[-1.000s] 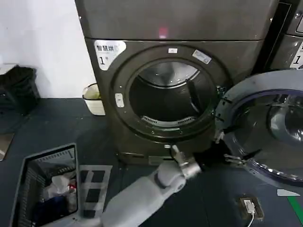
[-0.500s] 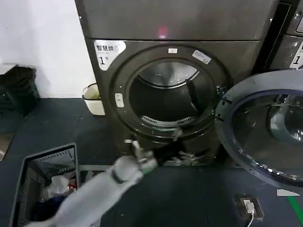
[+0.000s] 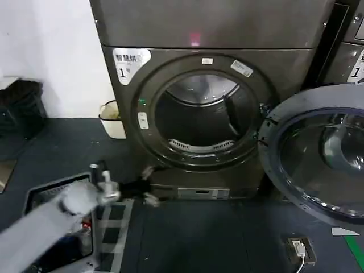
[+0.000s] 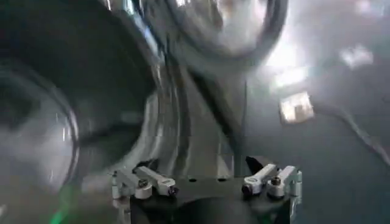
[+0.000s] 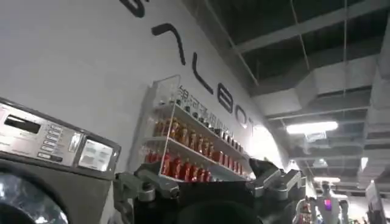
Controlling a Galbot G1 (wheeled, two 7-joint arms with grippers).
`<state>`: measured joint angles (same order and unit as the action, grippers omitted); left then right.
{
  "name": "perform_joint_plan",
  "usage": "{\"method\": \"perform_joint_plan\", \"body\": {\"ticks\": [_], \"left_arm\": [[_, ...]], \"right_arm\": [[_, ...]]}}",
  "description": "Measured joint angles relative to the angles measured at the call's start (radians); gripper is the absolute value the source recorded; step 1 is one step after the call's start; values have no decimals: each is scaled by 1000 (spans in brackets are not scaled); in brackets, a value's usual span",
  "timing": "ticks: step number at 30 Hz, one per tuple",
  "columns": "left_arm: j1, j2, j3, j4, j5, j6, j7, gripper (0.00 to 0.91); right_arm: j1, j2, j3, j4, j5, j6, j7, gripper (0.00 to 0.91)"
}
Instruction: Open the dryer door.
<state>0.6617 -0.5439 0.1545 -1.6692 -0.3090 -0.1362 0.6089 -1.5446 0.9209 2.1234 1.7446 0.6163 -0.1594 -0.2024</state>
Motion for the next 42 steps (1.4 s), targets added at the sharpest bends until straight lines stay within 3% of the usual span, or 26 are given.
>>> {"method": "perform_joint_plan", "body": {"ticks": [6,17,42], "left_arm": [[83,181,-54,19,95,51,-21,907],[219,316,-194,116,231,70,111,907],[306,494,-147,177,312,42,146,907]], "right_arm": [[4,4,-8,5,1,1,-2,907],[5,10,-16,13,3,-4,-2,907],[-16,4,28,-7,4,1,-19,907]]}}
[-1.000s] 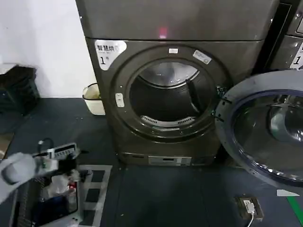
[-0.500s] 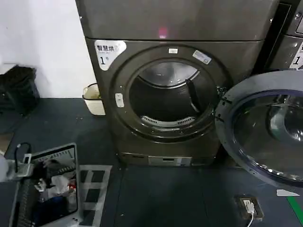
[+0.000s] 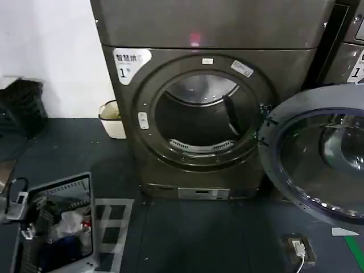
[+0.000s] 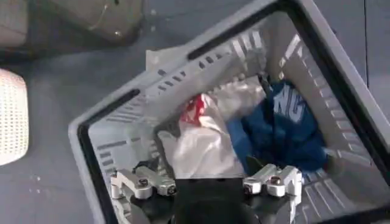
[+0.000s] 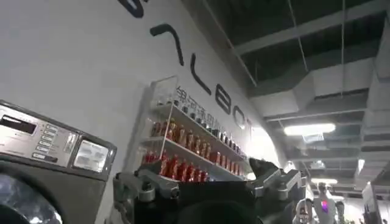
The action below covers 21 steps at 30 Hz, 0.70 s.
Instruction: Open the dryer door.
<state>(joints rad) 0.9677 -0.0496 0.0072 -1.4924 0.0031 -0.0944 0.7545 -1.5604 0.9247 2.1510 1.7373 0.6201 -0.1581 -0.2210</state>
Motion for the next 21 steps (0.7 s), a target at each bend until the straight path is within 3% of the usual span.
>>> {"method": "perform_joint_plan", "body": {"ticks": [21], "left_arm": [[-9,9,0,39,28,-16,-5,907]], "right_arm": [[17,7,-19,5,-5,3,-8,907]]}}
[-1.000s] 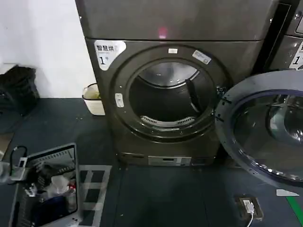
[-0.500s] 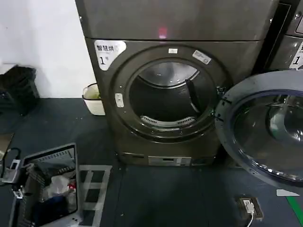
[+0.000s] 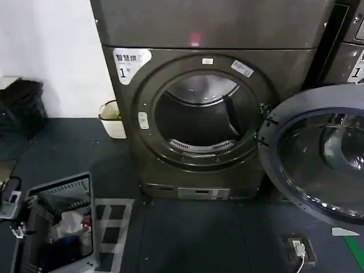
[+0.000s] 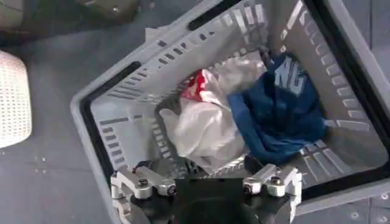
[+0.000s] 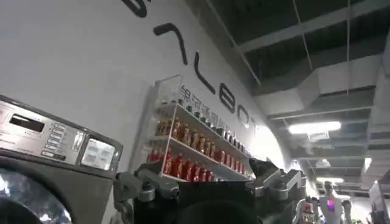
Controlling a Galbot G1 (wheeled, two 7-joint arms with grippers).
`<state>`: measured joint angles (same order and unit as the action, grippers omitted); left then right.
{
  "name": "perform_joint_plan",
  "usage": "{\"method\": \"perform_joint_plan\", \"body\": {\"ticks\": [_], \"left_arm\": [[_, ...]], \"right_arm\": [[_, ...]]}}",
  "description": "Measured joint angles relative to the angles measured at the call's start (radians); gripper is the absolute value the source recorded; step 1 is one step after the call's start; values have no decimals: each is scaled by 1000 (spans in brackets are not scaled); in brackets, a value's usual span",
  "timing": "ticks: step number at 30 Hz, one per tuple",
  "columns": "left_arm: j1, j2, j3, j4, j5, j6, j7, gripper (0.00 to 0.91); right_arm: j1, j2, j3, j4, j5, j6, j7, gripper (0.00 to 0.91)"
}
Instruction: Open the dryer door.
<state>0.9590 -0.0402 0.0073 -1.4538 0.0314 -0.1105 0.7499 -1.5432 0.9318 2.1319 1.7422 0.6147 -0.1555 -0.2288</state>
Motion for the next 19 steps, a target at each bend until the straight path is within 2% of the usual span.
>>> {"method": "perform_joint_plan", "body": {"ticks": [19], "left_arm": [[-9,13,-13,-6,42,-33,22,907]], "right_arm": [[-7,13,-3,13,-4,1,-2,907]]}}
